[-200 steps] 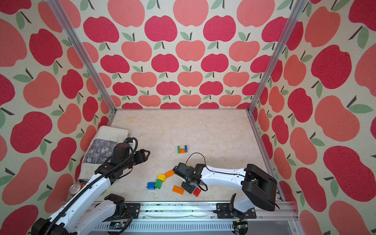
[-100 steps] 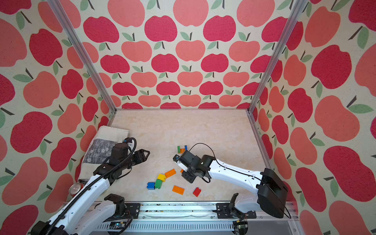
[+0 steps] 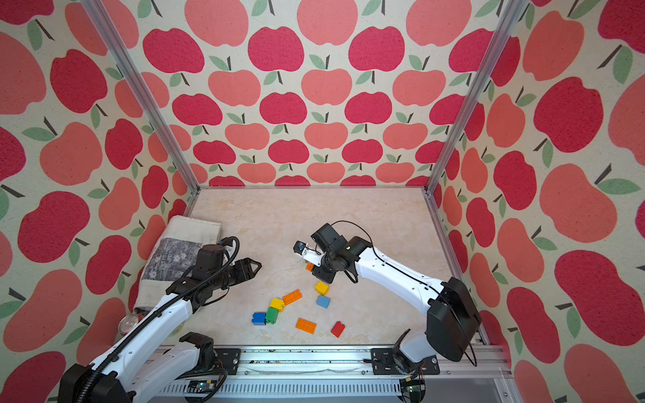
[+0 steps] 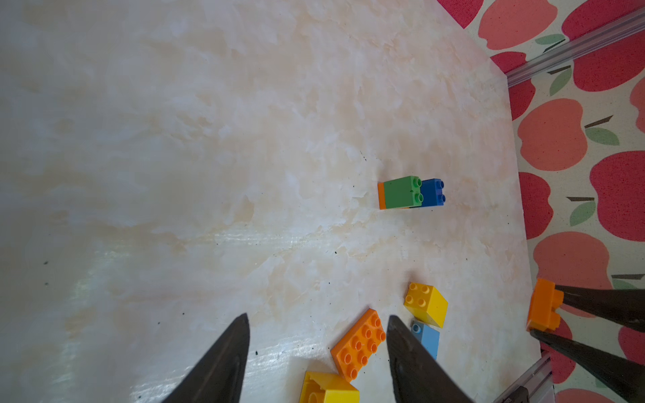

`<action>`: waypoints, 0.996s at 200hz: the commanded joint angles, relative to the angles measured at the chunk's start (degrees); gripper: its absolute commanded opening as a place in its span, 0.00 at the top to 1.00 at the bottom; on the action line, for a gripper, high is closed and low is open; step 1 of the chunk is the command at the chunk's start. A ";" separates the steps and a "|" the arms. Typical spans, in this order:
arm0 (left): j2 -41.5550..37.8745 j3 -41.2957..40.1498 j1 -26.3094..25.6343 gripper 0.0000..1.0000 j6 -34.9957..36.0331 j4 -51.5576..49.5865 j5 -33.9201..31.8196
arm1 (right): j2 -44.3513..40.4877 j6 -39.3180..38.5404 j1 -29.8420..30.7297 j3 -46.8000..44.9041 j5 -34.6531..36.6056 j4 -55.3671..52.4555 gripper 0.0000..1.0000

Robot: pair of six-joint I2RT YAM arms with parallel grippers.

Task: Assemble the letter p with lego
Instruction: Assemble the lego brick with the lego brick.

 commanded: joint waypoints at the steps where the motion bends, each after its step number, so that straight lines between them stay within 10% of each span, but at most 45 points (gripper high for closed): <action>1: 1.09 0.55 0.27 0.35 1.10 0.95 1.91 | 3.33 -9.70 -3.54 5.89 -8.64 -5.04 0.81; 72: 1.69 -0.76 -0.15 0.36 -0.01 2.75 3.76 | 16.47 -26.23 -8.26 19.37 -10.31 -12.29 0.81; 199: 3.49 -1.95 -1.22 0.35 0.03 5.14 4.50 | 36.18 -33.65 -9.81 41.23 -4.65 -25.47 0.81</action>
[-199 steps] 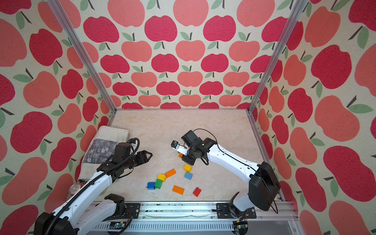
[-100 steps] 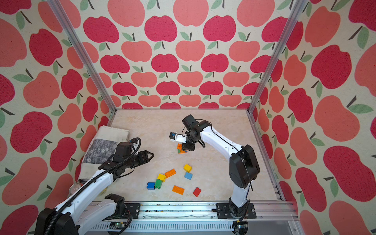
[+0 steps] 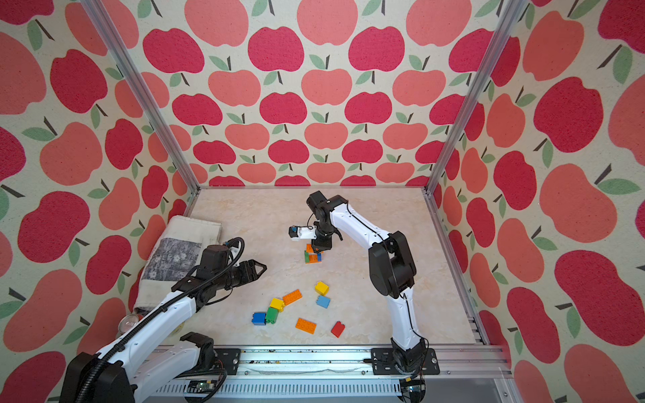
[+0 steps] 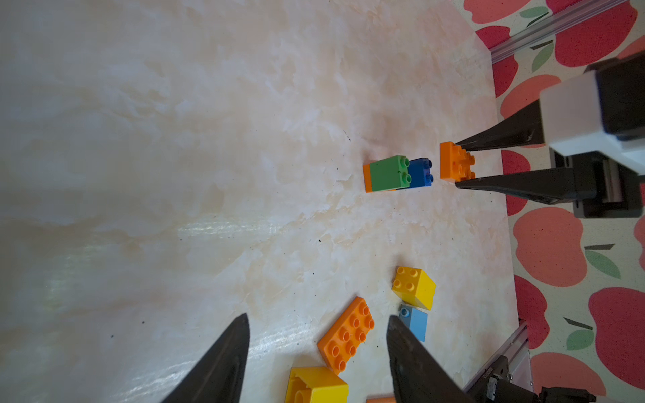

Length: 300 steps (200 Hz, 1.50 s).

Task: Assemble the letter p with lego
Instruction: Assemble the lego brick with the lego brick.

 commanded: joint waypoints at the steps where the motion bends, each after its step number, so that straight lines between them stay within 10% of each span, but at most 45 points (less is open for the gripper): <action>1: 0.81 -0.47 -0.23 0.35 0.10 1.20 0.28 | 2.05 -2.10 -0.07 3.63 0.27 -4.41 0.81; 300: 0.90 -0.76 -0.30 0.35 0.39 0.31 -1.32 | 10.12 -4.85 3.60 7.56 6.26 -5.24 0.76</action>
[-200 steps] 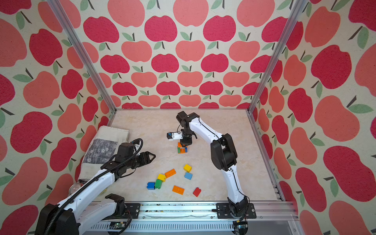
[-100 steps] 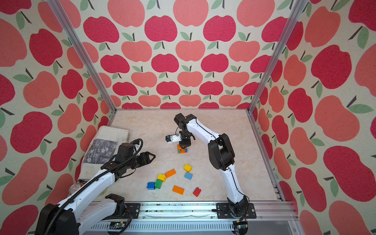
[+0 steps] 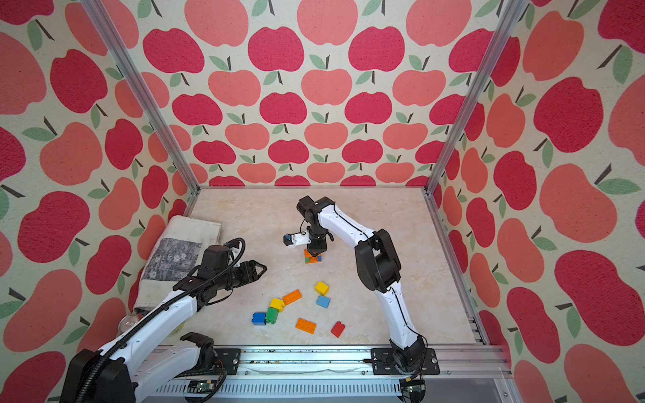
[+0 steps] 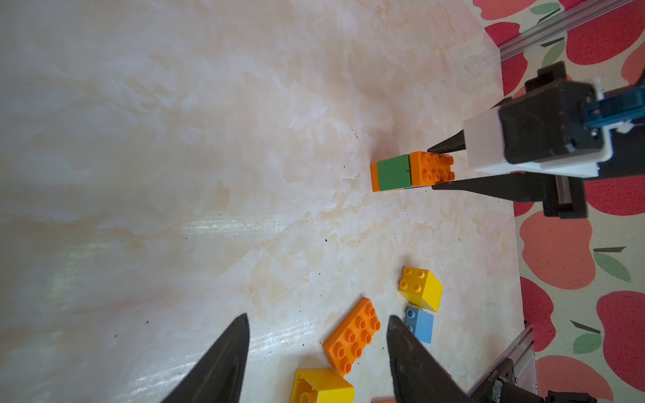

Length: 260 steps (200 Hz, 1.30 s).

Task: Assemble the letter p with lego
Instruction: Assemble the lego brick with the lego brick.

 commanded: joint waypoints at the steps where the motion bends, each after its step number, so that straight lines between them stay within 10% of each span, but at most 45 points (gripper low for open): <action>1: 0.03 -0.41 -0.26 0.35 0.42 0.01 -0.81 | 2.30 -0.83 0.50 0.79 0.78 -0.47 0.76; 158: 0.24 0.98 -0.49 0.35 0.02 -0.17 -0.44 | -5.78 2.76 -0.45 -0.39 -4.52 2.70 0.50; 203: 6.82 5.24 -6.09 0.35 -1.26 3.46 -2.74 | -19.86 16.87 -4.30 -15.43 -14.56 19.29 0.51; 260: 20.11 12.60 -12.05 0.36 -4.54 12.82 -4.58 | -24.49 42.86 -6.84 -26.69 -9.15 30.67 0.54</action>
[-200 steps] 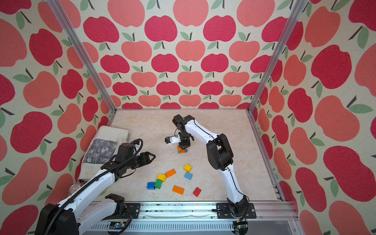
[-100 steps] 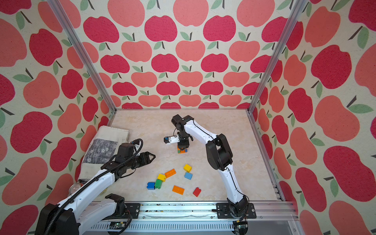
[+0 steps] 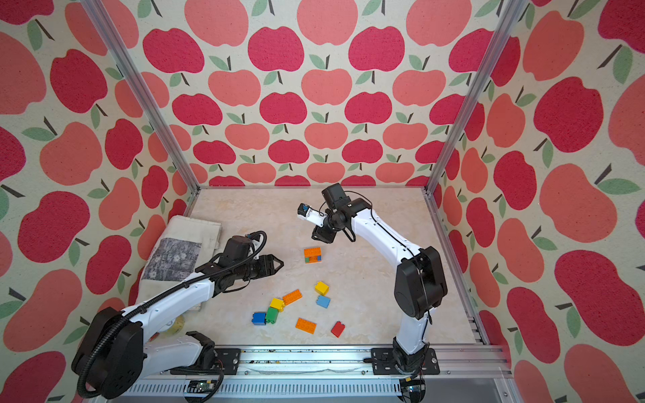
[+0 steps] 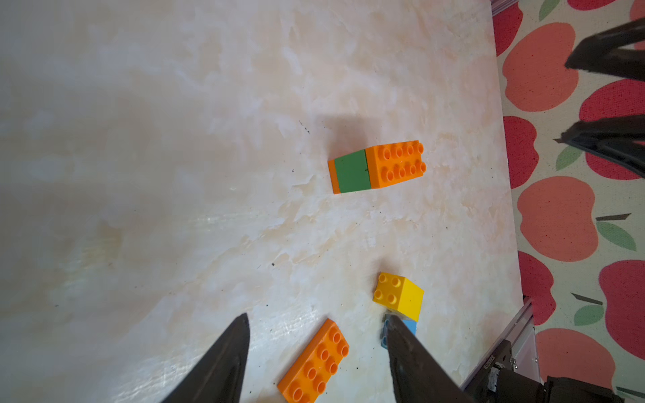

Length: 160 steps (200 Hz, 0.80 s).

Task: Assemble the letter p with lego
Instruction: Assemble the lego brick with the lego brick.

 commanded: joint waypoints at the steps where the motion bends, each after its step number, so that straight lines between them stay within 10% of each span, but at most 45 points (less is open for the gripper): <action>1: 4.53 3.84 -1.62 0.36 -2.27 5.76 -1.74 | 0.30 14.59 -0.26 -3.67 1.61 4.95 0.54; 160: 24.24 14.15 -4.13 0.47 -5.19 13.52 0.69 | -0.89 27.32 -0.41 -16.71 2.05 15.26 0.58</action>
